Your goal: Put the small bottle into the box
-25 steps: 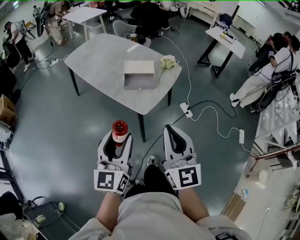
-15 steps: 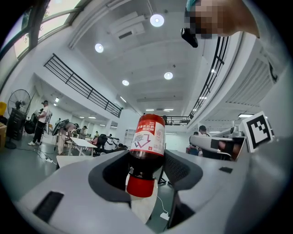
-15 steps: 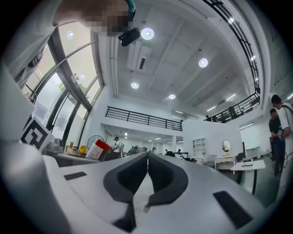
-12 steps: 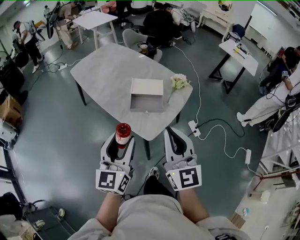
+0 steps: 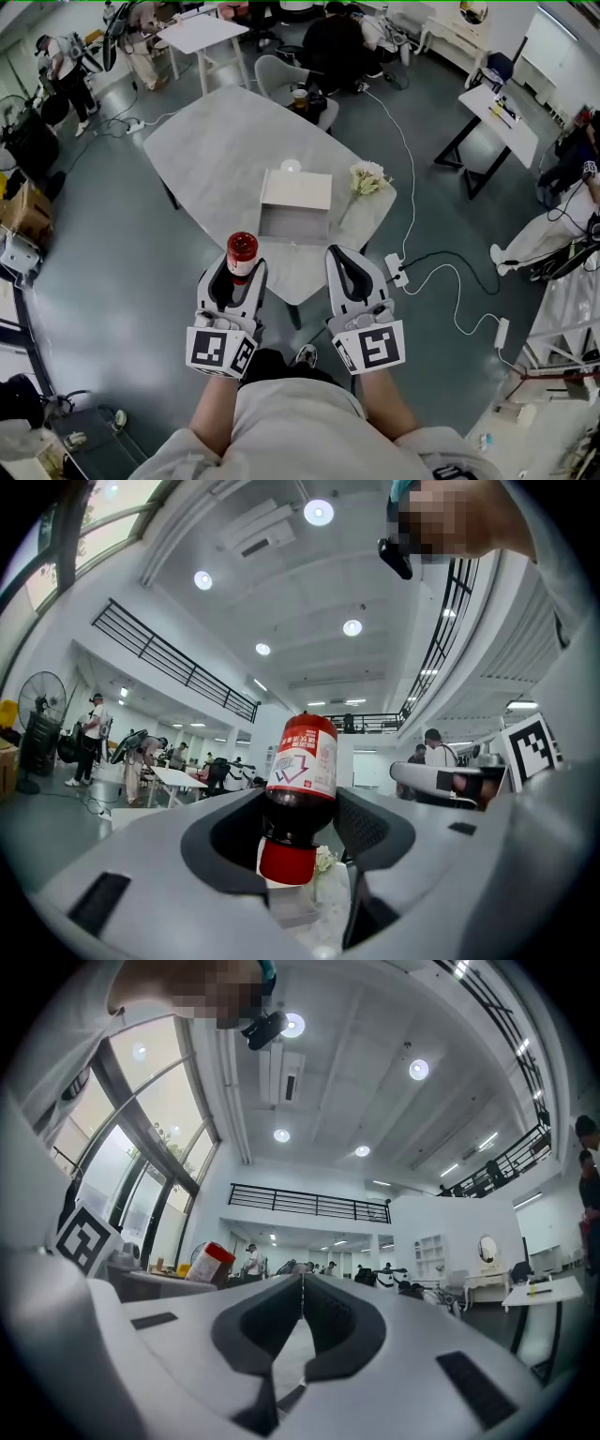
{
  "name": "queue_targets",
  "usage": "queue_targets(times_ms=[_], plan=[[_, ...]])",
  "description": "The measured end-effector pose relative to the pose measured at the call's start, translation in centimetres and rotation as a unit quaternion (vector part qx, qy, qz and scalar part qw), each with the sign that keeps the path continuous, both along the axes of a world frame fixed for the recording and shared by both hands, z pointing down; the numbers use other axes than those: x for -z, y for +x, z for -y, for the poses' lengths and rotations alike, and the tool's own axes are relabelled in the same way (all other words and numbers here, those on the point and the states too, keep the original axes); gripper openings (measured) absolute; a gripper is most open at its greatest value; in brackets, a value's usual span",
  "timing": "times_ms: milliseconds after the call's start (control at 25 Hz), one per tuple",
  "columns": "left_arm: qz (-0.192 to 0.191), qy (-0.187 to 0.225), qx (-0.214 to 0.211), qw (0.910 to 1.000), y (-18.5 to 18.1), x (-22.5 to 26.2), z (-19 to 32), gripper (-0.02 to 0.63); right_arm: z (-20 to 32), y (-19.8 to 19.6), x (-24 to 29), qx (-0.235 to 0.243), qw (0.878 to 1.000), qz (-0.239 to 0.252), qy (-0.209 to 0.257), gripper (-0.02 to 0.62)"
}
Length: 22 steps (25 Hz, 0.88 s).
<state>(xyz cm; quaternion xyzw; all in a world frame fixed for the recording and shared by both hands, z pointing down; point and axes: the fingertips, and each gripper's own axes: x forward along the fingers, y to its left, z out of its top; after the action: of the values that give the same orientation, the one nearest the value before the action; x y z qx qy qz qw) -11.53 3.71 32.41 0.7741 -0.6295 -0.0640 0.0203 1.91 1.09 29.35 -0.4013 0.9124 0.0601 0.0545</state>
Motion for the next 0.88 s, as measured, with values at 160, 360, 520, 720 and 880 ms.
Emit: queue_targets(times_ms=[160, 360, 520, 720, 880], plan=[[0.005, -0.004, 0.011, 0.9999, -0.5, -0.3, 2.2, 0.239, 2.6, 0.0, -0.6, 0.008, 1.000, -0.002, -0.003, 0.026], [0.005, -0.020, 0.010, 0.9997, -1.0, -1.8, 5.4, 0.239, 5.7, 0.1, -1.9, 0.008, 1.000, -0.014, -0.018, 0.026], [0.004, -0.027, -0.001, 0.9996, -1.6, -2.8, 8.6, 0.239, 8.4, -0.7, -3.2, 0.004, 0.999, -0.026, -0.029, 0.026], [0.008, -0.035, -0.022, 0.9991, -2.3, -3.8, 13.0, 0.239, 12.2, -2.0, -4.0, -0.001, 0.999, -0.032, -0.038, 0.026], [0.013, -0.043, -0.044, 0.9980, -3.5, -4.2, 17.1, 0.239, 15.9, -3.6, -4.4, -0.009, 0.998, -0.036, -0.047, 0.026]])
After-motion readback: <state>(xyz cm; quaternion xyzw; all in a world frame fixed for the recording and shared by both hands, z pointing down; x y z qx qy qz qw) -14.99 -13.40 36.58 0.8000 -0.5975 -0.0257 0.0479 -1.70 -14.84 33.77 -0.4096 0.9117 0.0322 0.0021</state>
